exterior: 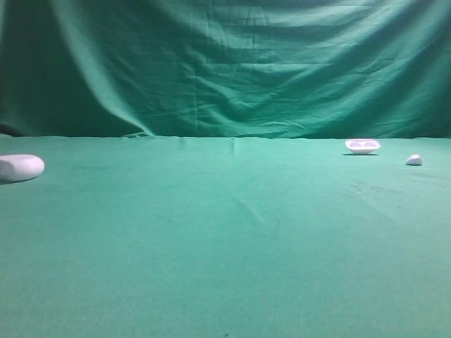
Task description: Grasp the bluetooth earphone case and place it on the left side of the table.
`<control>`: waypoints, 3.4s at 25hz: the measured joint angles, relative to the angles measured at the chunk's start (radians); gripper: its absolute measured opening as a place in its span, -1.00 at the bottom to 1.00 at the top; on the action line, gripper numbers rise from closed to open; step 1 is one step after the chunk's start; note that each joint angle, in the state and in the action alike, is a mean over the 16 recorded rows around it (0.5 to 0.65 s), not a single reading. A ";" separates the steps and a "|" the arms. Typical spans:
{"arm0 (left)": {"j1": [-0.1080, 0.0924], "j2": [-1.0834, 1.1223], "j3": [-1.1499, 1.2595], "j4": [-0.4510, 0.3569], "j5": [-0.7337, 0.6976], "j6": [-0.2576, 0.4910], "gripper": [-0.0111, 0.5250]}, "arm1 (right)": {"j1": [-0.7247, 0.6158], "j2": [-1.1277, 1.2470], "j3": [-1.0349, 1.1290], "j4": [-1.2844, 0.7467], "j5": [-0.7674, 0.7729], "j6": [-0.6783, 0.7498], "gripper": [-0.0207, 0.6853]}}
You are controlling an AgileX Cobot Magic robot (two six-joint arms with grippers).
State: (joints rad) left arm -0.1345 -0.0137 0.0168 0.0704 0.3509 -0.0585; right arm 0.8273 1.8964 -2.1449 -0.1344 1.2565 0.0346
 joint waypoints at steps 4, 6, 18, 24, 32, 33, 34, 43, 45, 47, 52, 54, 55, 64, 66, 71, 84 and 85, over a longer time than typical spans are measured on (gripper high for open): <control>0.000 0.000 0.000 0.000 0.000 0.000 -0.96 | -0.060 -0.177 0.181 -0.001 -0.002 0.013 -0.94; 0.000 0.000 0.000 0.000 0.000 0.000 -0.96 | -0.090 -0.275 0.291 -0.002 -0.013 0.023 -0.94; 0.000 0.000 0.000 0.000 0.000 0.000 -0.96 | -0.187 -0.866 0.950 0.004 -0.229 0.082 -0.94; 0.000 0.000 0.000 0.000 0.000 0.000 -0.96 | -0.189 -1.128 1.215 0.007 -0.425 0.089 -0.94; 0.000 0.000 0.000 0.000 0.000 0.000 -0.96 | -0.189 -1.353 1.429 0.022 -0.606 0.091 -0.94; 0.000 0.000 0.000 0.000 0.000 0.000 -0.96 | -0.189 -1.368 1.443 0.025 -0.616 0.091 -0.94; 0.000 0.000 0.000 0.000 0.000 0.000 -0.96 | -0.189 -1.381 1.453 0.027 -0.623 0.091 -0.94; 0.000 0.000 0.000 0.000 0.000 0.000 -0.96 | -0.223 -1.448 1.528 0.028 -0.644 0.090 -0.94; 0.000 0.000 0.000 0.000 0.000 0.000 -0.96 | -0.251 -1.476 1.568 0.025 -0.665 0.089 -0.94; 0.000 0.000 0.000 0.000 0.000 0.000 -0.96 | -0.290 -1.512 1.619 0.021 -0.697 0.089 -0.94; 0.000 0.000 0.000 0.000 0.000 0.000 -0.96 | -0.425 -1.632 1.783 0.024 -0.787 0.088 -0.94; 0.000 0.000 0.000 0.000 0.000 0.000 -0.96 | -0.489 -1.686 1.856 0.031 -0.822 0.088 -0.94; 0.000 0.000 0.000 0.000 0.000 0.000 -0.96 | -0.520 -1.713 1.891 0.034 -0.837 0.088 -0.94; 0.000 0.000 0.000 0.000 0.000 0.000 -0.96 | -0.715 -1.876 2.114 0.074 -0.897 0.089 -0.94; 0.000 0.000 0.000 0.000 0.000 0.000 -0.96 | -0.732 -1.892 2.137 0.080 -0.898 0.089 -0.94; 0.000 0.000 0.000 0.000 0.000 0.000 -0.96 | -0.747 -1.907 2.166 0.088 -0.896 0.089 -0.94; 0.000 0.000 0.000 0.000 0.000 0.000 -0.96 | -0.748 -1.909 2.170 0.095 -0.889 0.088 -0.94; 0.000 0.000 0.000 0.000 0.000 0.000 -0.96 | -0.748 -1.909 2.170 0.096 -0.889 0.088 -0.94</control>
State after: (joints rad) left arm -0.1345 -0.0137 0.0168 0.0704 0.3509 -0.0585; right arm 0.0791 -0.0124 0.0247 -0.0388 0.3673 0.1228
